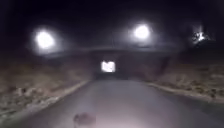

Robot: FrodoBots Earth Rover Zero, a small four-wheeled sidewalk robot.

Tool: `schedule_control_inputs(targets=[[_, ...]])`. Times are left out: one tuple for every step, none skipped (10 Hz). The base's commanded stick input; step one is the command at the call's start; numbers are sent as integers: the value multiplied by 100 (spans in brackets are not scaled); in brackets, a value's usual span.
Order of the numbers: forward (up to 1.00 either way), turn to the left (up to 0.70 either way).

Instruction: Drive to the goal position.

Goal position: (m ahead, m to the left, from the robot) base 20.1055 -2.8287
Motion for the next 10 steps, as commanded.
schedule_control_inputs(targets=[[100, 10], [100, 8], [100, 5], [100, 5], [100, 4], [100, 4], [100, 4], [100, 5], [100, 11], [100, 14]])
